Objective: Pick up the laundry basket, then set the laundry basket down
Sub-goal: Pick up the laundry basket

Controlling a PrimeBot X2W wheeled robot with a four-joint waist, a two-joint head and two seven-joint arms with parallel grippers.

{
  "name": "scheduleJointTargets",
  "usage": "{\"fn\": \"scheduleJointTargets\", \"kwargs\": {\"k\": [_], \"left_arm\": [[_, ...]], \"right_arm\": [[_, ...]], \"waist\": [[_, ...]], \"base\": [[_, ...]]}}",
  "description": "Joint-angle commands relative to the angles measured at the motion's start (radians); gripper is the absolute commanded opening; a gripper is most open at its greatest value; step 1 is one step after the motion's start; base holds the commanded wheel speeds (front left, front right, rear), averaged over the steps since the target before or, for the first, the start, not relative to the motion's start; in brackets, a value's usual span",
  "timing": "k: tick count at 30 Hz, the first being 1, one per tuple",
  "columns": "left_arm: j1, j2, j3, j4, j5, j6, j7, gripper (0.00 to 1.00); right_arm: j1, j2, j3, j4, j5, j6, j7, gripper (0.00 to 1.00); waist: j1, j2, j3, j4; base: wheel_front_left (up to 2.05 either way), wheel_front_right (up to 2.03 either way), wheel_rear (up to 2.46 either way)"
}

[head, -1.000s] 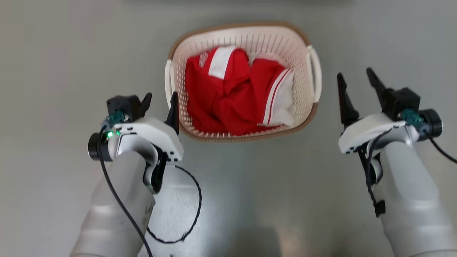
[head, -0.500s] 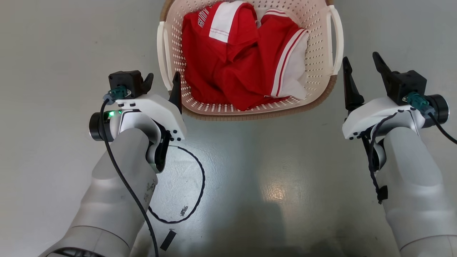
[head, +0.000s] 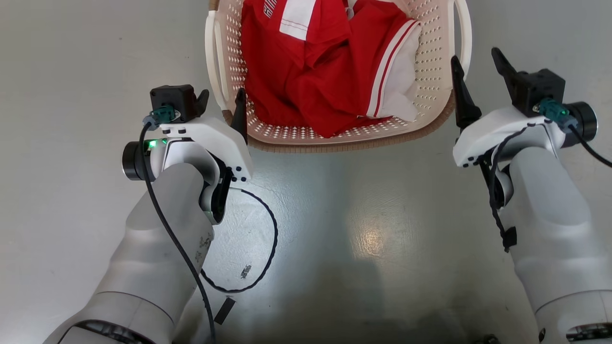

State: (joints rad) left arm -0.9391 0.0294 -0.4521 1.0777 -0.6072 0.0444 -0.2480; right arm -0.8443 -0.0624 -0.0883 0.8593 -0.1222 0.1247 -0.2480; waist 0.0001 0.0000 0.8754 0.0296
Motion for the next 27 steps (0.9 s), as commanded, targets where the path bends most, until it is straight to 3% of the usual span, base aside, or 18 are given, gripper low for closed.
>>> {"fn": "scheduleJointTargets", "kwargs": {"k": [1,27], "left_arm": [[0.000,0.021,0.009,-0.003,-0.007,0.011,-0.011,1.00],[-0.026,0.021,-0.033,0.025,-0.028,0.030,-0.014,1.00]], "right_arm": [[0.016,0.012,0.025,-0.003,0.005,0.006,-0.014,1.00],[-0.044,0.012,0.060,0.122,0.076,0.006,-0.014,1.00]], "waist": [[-0.0001,0.0000,0.002,0.001],[-0.0001,0.0000,0.035,-0.014]], "base": [[0.00,0.00,0.00],[0.00,0.00,0.00]]}}
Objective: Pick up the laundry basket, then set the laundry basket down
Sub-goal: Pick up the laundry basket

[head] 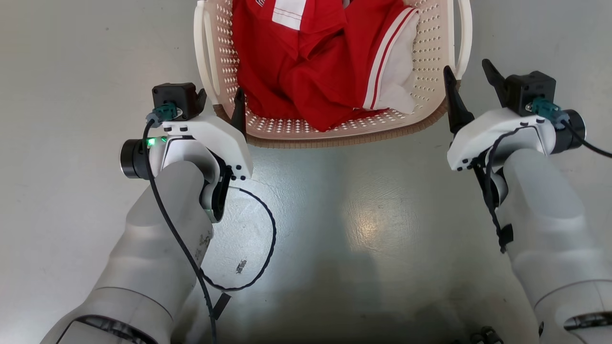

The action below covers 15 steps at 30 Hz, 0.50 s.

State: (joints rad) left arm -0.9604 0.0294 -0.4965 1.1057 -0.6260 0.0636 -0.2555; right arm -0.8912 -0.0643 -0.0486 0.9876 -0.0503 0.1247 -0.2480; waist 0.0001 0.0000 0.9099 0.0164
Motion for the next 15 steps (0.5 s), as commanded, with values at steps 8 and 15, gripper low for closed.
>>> {"fn": "scheduleJointTargets", "kwargs": {"k": [8,15], "left_arm": [[-0.013,0.021,-0.004,0.020,-0.022,0.016,-0.006,1.00],[-0.026,0.021,-0.029,0.052,-0.038,0.018,-0.006,1.00]], "right_arm": [[-0.024,0.014,0.037,0.046,0.036,0.006,-0.014,1.00],[-0.030,0.014,0.051,0.064,0.055,0.006,-0.014,1.00]], "waist": [[-0.0001,0.0000,-0.006,-0.002],[-0.0001,0.0000,-0.007,-0.004]], "base": [[0.00,0.00,0.00],[0.00,0.00,0.00]]}}
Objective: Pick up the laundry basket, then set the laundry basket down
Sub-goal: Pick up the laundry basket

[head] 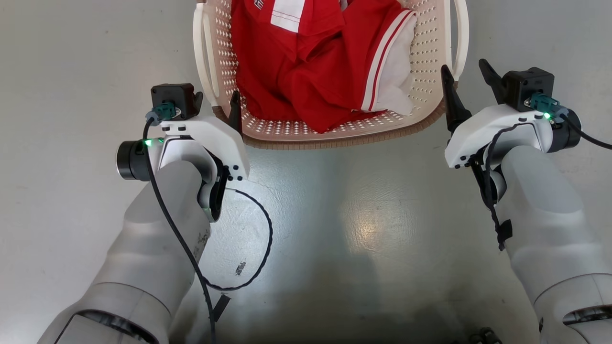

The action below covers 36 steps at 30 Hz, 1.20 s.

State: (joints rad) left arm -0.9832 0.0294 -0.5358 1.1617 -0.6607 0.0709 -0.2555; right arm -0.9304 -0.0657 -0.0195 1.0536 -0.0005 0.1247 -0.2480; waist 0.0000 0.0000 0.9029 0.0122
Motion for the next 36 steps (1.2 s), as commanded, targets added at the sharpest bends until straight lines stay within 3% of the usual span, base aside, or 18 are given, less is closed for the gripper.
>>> {"fn": "scheduleJointTargets", "kwargs": {"k": [1,3,4,5,6,7,21,36], "left_arm": [[-0.005,0.021,0.008,-0.001,-0.005,0.010,-0.006,1.00],[-0.008,0.021,0.002,0.004,-0.009,0.010,-0.006,1.00],[-0.009,0.021,-0.002,0.006,-0.008,0.010,-0.006,1.00],[-0.011,0.021,-0.006,0.007,-0.007,0.010,-0.006,0.73],[-0.012,0.021,-0.012,0.008,-0.005,0.007,-0.006,0.16],[-0.013,0.021,-0.018,0.009,-0.004,0.004,-0.006,0.00],[-0.014,0.021,-0.059,0.031,-0.031,0.000,-0.005,0.00],[0.054,0.021,-0.078,0.087,-0.082,-0.006,0.013,0.00]], "right_arm": [[0.009,0.015,0.023,0.001,0.007,0.006,-0.014,1.00],[0.009,0.015,0.026,0.005,0.011,0.006,-0.014,0.91],[0.009,0.015,0.028,0.007,0.013,0.006,-0.014,0.69],[0.009,0.015,0.030,0.009,0.015,0.006,-0.014,0.44],[0.009,0.015,0.031,0.010,0.019,0.006,-0.014,0.08],[0.009,0.015,0.034,0.018,0.026,0.006,-0.014,0.00],[0.012,0.015,0.049,0.080,0.058,0.006,-0.014,0.00],[0.055,0.015,0.225,0.177,0.221,0.006,0.015,0.00]], "waist": [[0.0000,0.0000,-0.001,0.000],[0.0000,0.0000,-0.002,-0.001],[0.0000,0.0000,-0.002,-0.001],[0.0000,0.0000,-0.003,-0.001],[0.0000,0.0000,-0.003,-0.002],[0.0000,0.0000,-0.003,-0.002],[0.0000,0.0000,-0.026,-0.005],[0.0000,0.0000,-0.182,-0.042]], "base": [[0.00,0.00,0.00],[0.00,0.00,0.00],[0.00,0.00,0.00],[0.00,0.00,0.00],[0.00,0.00,0.00],[0.00,0.00,0.00],[0.00,0.00,0.00],[0.00,0.00,0.00]]}}
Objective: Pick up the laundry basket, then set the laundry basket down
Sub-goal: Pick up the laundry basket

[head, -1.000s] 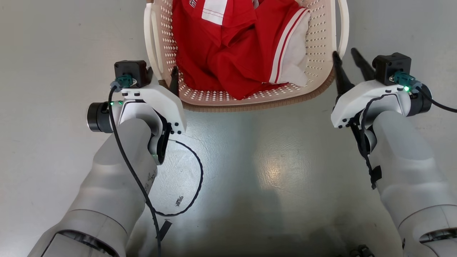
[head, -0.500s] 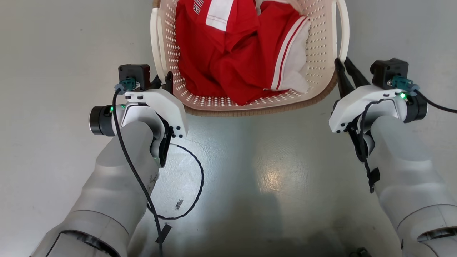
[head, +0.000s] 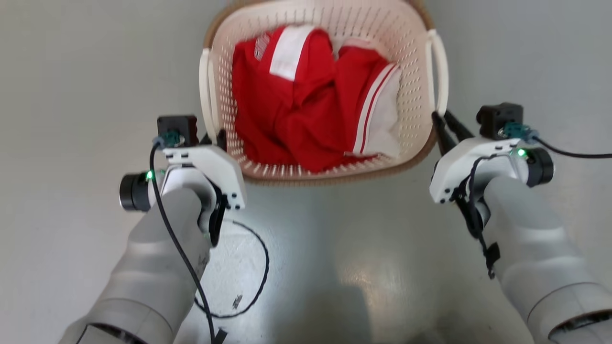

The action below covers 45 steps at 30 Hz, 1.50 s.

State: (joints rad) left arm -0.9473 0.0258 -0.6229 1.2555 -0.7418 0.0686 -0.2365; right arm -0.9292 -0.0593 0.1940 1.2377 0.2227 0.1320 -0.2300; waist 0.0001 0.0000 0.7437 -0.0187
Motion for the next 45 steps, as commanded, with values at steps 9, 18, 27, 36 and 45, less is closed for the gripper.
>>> {"fn": "scheduleJointTargets", "kwargs": {"k": [9,18,27,36,45], "left_arm": [[0.133,0.025,0.011,0.022,-0.036,-0.003,0.022,0.00],[0.283,0.029,0.007,0.032,-0.056,0.002,0.046,0.00],[0.439,0.026,-0.003,0.034,-0.079,0.014,0.067,0.00],[0.562,0.025,-0.041,-0.023,-0.121,0.053,0.077,0.00],[0.611,0.025,-0.130,-0.132,-0.180,0.115,0.102,0.00]], "right_arm": [[0.156,0.009,0.191,-0.039,0.154,-0.001,0.090,0.00],[0.271,0.009,0.318,-0.042,0.250,-0.001,0.157,0.00],[0.387,0.009,0.385,-0.013,0.271,-0.001,0.199,0.00],[0.456,0.009,0.382,0.030,0.235,-0.001,0.222,0.00],[0.480,0.009,0.358,0.030,0.197,-0.001,0.235,0.00]], "waist": [[0.0000,0.0000,-0.210,-0.063],[0.0000,0.0000,-0.422,-0.112],[0.0000,0.0000,-0.626,-0.124],[0.0000,0.0000,-0.734,-0.113],[0.0000,0.0000,-0.755,-0.096]], "base": [[0.00,0.00,0.00],[0.00,0.00,0.00],[0.00,0.00,0.00],[0.00,0.00,0.00],[0.00,0.00,0.00]]}}
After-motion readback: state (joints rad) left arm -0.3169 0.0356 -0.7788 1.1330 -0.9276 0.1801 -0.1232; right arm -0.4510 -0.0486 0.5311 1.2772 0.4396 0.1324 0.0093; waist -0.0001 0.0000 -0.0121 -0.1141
